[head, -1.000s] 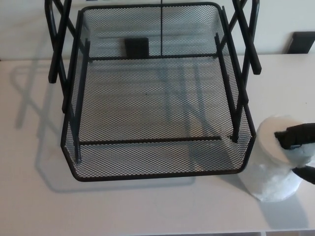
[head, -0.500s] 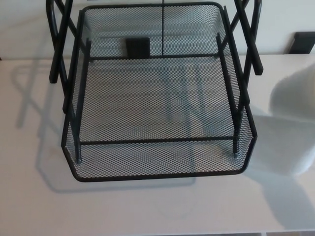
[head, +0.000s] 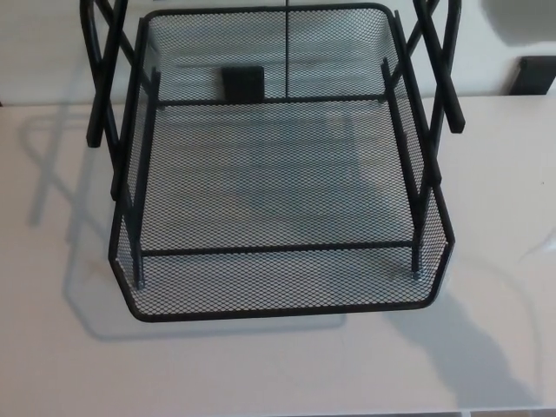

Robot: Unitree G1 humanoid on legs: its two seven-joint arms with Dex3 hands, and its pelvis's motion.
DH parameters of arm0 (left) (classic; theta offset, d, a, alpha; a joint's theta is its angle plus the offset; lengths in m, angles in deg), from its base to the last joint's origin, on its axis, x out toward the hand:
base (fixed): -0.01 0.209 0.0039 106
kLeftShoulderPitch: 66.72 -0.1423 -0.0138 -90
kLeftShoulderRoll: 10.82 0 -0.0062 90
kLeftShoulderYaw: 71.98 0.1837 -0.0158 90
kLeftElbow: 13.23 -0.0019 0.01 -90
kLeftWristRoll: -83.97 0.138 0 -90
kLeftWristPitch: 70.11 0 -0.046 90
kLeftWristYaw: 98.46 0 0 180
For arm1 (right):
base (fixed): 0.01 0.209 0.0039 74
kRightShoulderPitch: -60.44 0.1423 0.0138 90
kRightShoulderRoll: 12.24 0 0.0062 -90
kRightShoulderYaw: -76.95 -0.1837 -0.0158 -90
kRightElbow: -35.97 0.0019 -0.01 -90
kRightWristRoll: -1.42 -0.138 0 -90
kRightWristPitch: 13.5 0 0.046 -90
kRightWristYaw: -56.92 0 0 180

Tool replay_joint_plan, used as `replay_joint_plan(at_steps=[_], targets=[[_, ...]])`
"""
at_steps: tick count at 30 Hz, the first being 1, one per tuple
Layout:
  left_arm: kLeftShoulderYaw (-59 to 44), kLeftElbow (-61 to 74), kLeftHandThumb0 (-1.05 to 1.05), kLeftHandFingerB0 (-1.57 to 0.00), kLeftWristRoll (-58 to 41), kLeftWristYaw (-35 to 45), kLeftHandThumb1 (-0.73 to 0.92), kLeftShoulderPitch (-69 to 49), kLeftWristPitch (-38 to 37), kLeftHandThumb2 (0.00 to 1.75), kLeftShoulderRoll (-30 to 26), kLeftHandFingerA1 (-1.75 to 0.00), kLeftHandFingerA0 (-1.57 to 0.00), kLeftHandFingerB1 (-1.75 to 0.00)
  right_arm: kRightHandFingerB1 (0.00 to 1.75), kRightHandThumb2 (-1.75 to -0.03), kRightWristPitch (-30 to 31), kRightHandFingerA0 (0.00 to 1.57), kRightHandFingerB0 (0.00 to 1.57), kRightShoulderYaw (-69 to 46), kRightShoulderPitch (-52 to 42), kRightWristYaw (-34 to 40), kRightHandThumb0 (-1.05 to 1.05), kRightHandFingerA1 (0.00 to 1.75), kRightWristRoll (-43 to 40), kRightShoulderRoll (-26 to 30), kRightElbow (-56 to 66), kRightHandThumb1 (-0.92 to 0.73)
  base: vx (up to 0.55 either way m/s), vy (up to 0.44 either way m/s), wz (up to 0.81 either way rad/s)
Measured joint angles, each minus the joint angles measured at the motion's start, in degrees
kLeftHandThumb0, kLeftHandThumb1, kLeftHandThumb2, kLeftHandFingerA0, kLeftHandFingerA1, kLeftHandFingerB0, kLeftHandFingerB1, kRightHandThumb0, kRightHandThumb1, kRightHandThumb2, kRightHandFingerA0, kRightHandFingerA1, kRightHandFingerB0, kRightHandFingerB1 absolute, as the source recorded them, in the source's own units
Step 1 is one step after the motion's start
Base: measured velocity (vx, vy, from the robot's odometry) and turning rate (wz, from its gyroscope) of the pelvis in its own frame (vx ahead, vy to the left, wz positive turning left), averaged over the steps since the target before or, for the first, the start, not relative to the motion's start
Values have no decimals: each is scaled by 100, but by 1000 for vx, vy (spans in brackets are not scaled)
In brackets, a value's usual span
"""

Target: The robot walks towards a desk on which a file tray is kept in the middle and a toilet paper roll is kept on its right. The robot uses its right hand to hook on finger in the gap of the roll and grabs it, lifts it and places it on the tray.

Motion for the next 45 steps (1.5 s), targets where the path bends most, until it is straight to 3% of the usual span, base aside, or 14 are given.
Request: replay_joint_plan(at_steps=[12, 16, 18, 23, 31, 32, 33, 34, 35, 37, 42, 43, 44, 45], targets=[[13, -7, -79, -26, 13, -3, 59, 17, 4, 127, 1, -90, -38, -80, 74, -76, 657, 91, 94, 2070, 1656, -969, -21, 156, 73, -689, -47, -61, 0, 0, 0], [19, -10, -77, -31, 14, -3, 57, 17, 4, 128, 4, -90, -42, -81, 76, -86, 737, 103, 101, 2594, 1907, -1305, -19, 133, 71, -890, -340, -58, 0, 0, 0], [29, -10, -79, -33, 15, -3, 58, 18, 4, 127, 6, -89, -42, -81, 72, -77, 764, 102, 100, 2801, 1955, -1466, -20, 117, 64, -938, -472, -61, 0, 0, 0], [89, -12, -78, -34, 25, -4, 59, 17, 4, 128, 42, -92, -47, -82, 79, -82, 802, 98, 99, 3206, 1993, -1836, -22, 145, 66, -944, -748, -64, 0, 0, 0], [185, -7, -79, -31, 104, -3, 59, 18, 3, 128, 48, -89, -39, -81, 81, -89, 935, 98, 98, 3702, 2017, -2540, -20, 134, 85, -914, -959, -61, 0, 0, 0], [196, -7, -78, -35, 115, -3, 57, 17, 3, 128, 48, -93, -48, -83, 81, -88, 937, 96, 97, 3723, 2050, -2617, -20, 137, 86, -901, -966, -62, 0, 0, 0], [197, -7, -78, -30, 119, -3, 58, 18, 4, 128, 48, -91, -41, -82, 66, -79, 938, 96, 91, 3733, 2076, -2669, -21, 124, 86, -893, -968, -64, 0, 0, 0], [194, -8, -79, -32, 120, -3, 58, 22, 4, 128, 49, -91, -43, -82, 60, -73, 945, 87, 86, 3746, 2110, -2744, -24, 156, 87, -882, -967, -66, 0, 0, 0], [194, -7, -78, -28, 121, -3, 59, 22, 4, 127, 49, -89, -39, -80, 54, -65, 957, 88, 80, 3756, 2132, -2803, -26, 169, 88, -874, -961, -67, 0, 0, 0], [202, -9, -79, -28, 134, -5, 59, 22, 4, 127, 49, -88, -40, -79, 52, -64, 1018, 88, 76, 3787, 2193, -2982, -32, 172, 90, -854, -951, -68, 0, 0, 0], [222, -18, -79, -35, 145, -13, 58, 26, 4, 129, 52, -92, -47, -83, 46, -58, 1110, 91, 45, 3895, 2464, -3374, -45, 142, 99, -815, -922, -62, 0, 0, 0], [231, -18, -79, -35, 146, -13, 58, 25, 4, 129, 52, -92, -47, -83, 44, -61, 1133, 89, 42, 3911, 2532, -3454, -45, 145, 99, -808, -912, -58, 0, 0, 0], [240, -18, -81, -33, 147, -13, 57, 24, 4, 127, 53, -94, -47, -84, 53, -81, 1152, 100, 34, 3920, 2596, -3528, -56, 128, 98, -802, -901, -41, 0, 0, 0], [248, -18, -81, -35, 148, -13, 56, 24, 4, 126, 53, -93, -47, -83, 42, -59, 1175, 90, 39, 3928, 2665, -3611, -45, 147, 95, -793, -892, -54, 0, 0, 0]])
